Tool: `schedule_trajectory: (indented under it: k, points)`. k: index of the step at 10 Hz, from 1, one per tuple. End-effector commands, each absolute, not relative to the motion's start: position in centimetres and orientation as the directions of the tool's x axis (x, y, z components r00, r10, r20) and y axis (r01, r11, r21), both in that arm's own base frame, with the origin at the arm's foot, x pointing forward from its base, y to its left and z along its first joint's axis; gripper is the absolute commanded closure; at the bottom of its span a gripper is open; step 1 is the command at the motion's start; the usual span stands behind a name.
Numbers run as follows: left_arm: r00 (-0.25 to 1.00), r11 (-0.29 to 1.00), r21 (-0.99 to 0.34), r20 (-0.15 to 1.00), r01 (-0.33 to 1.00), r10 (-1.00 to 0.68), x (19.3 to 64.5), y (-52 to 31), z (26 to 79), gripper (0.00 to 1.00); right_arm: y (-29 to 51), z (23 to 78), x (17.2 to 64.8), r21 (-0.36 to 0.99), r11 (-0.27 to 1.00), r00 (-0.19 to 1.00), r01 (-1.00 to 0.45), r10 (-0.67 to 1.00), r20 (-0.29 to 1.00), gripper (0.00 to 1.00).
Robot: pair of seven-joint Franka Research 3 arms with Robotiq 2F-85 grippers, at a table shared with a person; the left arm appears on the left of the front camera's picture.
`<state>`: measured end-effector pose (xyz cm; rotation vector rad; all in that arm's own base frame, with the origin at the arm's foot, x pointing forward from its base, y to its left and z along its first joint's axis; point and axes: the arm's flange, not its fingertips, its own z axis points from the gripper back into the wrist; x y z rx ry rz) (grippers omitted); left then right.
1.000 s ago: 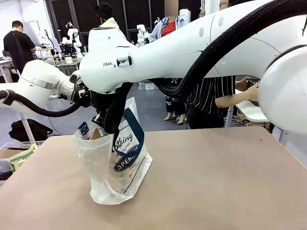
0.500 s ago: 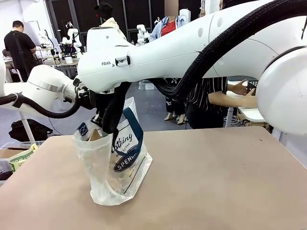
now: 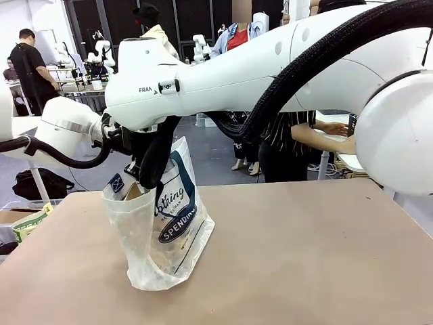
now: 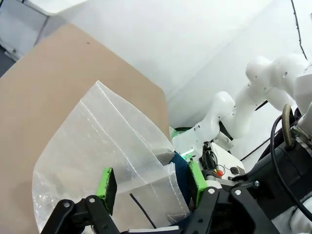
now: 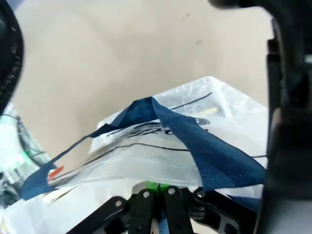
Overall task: Transfer purchased items from the store into the shopping bag.
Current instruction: Move the Reusable shopping bag to the right side of the table.
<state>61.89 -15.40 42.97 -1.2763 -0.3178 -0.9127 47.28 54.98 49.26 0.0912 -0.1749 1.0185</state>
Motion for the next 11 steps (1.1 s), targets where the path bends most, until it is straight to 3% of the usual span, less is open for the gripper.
schedule_trajectory:
  k: [1, 7, 11]
  points:
    - [0.607, -0.134, -0.703, 0.682, 0.699, -0.408, 61.3, -16.6, 44.9, 0.23, 56.0, 47.9, 49.6, -0.042, 0.523, 0.507, -0.851, 0.840, 0.196, 1.00]
    - [0.544, -0.191, -0.690, 0.684, 0.698, -0.486, 61.3, -17.7, 45.4, 0.23, 57.1, 47.8, 50.0, -0.062, 0.533, 0.517, -0.844, 0.838, 0.173, 1.00]
    - [0.556, -0.039, -0.710, 0.583, 0.703, -0.592, 61.2, -19.1, 45.7, 0.23, 57.7, 48.0, 49.7, -0.080, 0.531, 0.513, -0.843, 0.841, 0.171, 1.00]
